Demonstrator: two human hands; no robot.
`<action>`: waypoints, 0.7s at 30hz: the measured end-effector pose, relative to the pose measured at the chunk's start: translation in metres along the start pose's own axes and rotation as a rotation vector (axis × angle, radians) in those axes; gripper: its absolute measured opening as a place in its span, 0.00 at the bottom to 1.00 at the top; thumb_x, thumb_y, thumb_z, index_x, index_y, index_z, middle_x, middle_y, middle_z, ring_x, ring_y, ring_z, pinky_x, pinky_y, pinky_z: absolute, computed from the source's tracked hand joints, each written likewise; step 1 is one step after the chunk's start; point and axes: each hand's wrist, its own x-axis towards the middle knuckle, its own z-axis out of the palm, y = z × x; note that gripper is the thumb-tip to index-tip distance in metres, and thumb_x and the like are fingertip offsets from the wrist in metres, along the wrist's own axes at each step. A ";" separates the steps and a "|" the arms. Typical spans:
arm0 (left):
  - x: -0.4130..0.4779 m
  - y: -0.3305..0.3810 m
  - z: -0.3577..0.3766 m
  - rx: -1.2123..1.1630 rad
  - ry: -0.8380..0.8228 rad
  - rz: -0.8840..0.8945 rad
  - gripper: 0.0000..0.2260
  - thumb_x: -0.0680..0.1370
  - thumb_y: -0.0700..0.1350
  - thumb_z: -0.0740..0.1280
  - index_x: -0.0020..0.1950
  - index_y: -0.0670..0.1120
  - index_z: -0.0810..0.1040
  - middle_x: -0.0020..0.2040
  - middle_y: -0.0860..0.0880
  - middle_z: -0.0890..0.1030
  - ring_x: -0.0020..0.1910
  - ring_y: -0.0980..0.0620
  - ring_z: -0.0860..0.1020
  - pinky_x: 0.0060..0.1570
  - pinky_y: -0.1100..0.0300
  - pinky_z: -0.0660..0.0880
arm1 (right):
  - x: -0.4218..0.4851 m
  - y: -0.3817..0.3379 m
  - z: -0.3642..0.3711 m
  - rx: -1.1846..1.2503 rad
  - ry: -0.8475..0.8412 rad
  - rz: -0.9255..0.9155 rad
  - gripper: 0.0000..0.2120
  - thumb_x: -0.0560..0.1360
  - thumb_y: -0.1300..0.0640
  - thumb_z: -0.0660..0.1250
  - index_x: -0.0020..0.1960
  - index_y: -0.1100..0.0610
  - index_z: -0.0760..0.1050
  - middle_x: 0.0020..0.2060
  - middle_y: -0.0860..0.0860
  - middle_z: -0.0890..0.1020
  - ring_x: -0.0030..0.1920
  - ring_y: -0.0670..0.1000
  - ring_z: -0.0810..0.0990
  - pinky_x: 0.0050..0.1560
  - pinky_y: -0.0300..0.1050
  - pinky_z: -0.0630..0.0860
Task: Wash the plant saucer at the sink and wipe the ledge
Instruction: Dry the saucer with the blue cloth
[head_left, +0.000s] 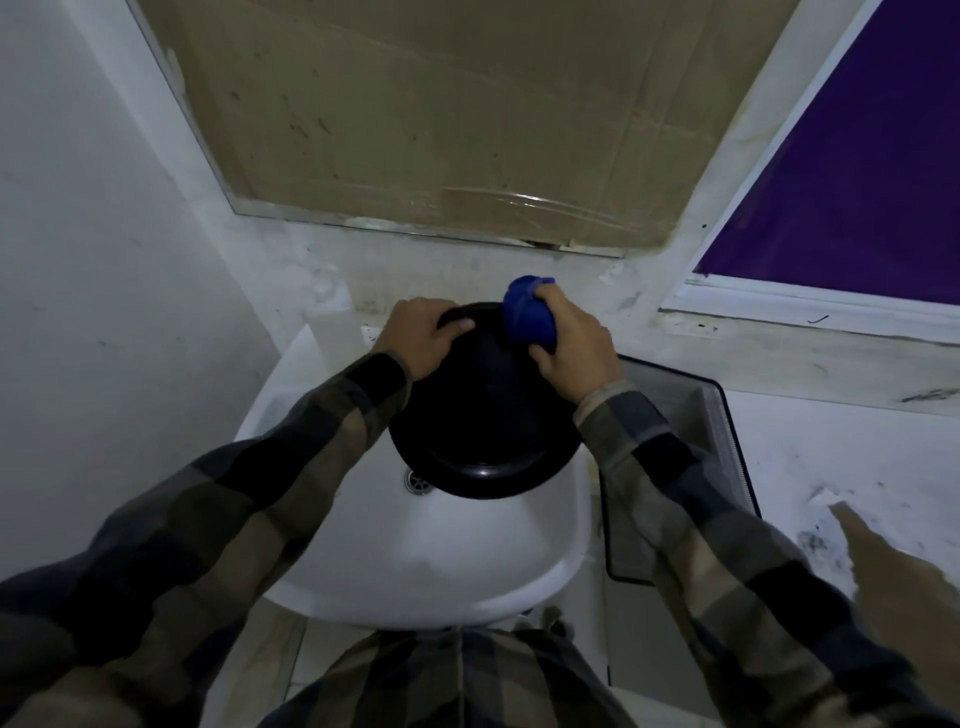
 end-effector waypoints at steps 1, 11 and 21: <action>-0.001 -0.004 0.000 -0.066 0.053 -0.059 0.11 0.78 0.46 0.66 0.51 0.39 0.82 0.46 0.40 0.82 0.45 0.47 0.79 0.48 0.58 0.73 | -0.002 0.004 0.002 0.059 0.033 0.095 0.29 0.70 0.63 0.69 0.69 0.55 0.63 0.59 0.59 0.77 0.56 0.62 0.77 0.53 0.48 0.71; -0.021 -0.033 0.029 -0.553 0.450 -0.579 0.10 0.78 0.47 0.66 0.50 0.41 0.82 0.45 0.43 0.82 0.49 0.42 0.80 0.51 0.50 0.77 | -0.039 0.021 0.071 0.690 0.355 0.815 0.27 0.71 0.57 0.72 0.65 0.57 0.65 0.53 0.58 0.77 0.50 0.56 0.77 0.54 0.46 0.74; -0.044 -0.053 0.037 -0.378 0.339 -0.539 0.11 0.77 0.47 0.67 0.53 0.41 0.78 0.47 0.45 0.80 0.49 0.44 0.78 0.47 0.58 0.72 | -0.028 0.028 0.051 0.503 0.225 0.635 0.22 0.71 0.64 0.69 0.62 0.59 0.65 0.50 0.57 0.74 0.47 0.56 0.74 0.46 0.41 0.67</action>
